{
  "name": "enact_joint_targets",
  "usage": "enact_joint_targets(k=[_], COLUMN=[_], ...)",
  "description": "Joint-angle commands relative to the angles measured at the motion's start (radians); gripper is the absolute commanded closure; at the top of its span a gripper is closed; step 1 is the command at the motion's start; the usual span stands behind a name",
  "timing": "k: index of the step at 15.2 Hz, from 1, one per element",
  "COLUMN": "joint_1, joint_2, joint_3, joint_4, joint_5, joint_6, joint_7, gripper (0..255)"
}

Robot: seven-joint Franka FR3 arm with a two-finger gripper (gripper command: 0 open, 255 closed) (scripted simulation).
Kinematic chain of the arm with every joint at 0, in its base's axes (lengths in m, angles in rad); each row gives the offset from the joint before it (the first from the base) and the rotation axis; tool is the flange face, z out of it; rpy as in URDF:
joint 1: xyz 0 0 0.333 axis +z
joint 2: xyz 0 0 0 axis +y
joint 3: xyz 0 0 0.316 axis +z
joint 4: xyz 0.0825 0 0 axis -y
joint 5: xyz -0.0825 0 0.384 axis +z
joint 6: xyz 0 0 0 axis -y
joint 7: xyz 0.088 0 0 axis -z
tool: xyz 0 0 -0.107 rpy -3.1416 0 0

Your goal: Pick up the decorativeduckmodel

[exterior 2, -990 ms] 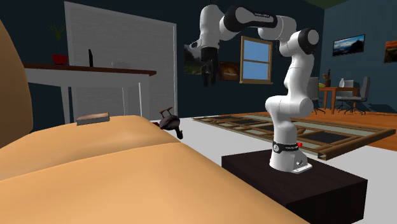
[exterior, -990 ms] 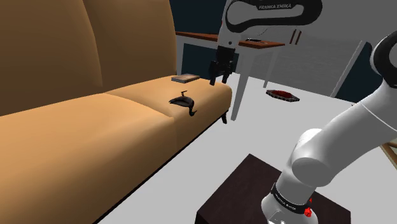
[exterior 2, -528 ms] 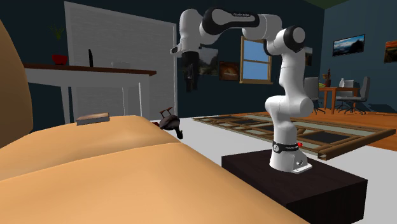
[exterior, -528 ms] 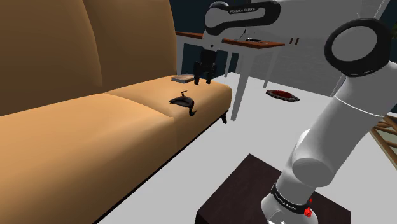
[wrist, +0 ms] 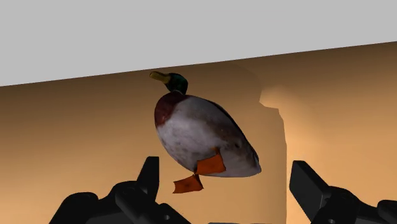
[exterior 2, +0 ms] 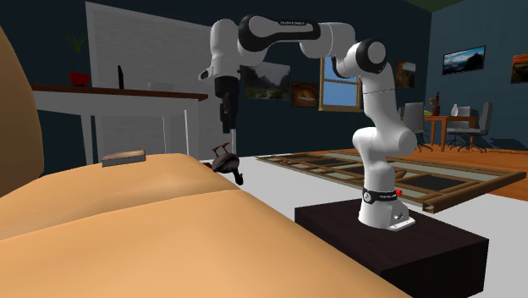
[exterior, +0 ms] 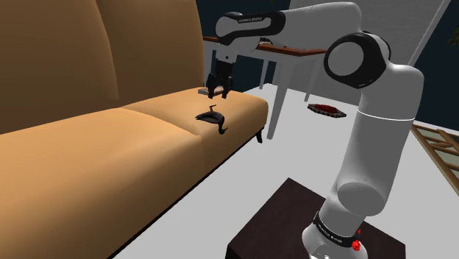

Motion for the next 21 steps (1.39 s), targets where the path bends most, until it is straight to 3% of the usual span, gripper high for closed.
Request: enact_joint_targets(k=[1,8,9,18,21], joint_1=[-0.001,0.001,0.001,0.001,0.000], joint_2=[0.015,0.017,0.018,0.017,0.015], joint_3=[0.000,0.002,0.002,0.002,0.001], joint_4=[-0.004,-0.075,-0.074,-0.075,-0.038], joint_5=[0.006,0.010,0.010,0.010,0.007], joint_6=[0.017,0.090,0.090,0.090,0.051], joint_7=[-0.007,-0.020,-0.020,-0.020,-0.013], gripper=[0,0,255,255,255])
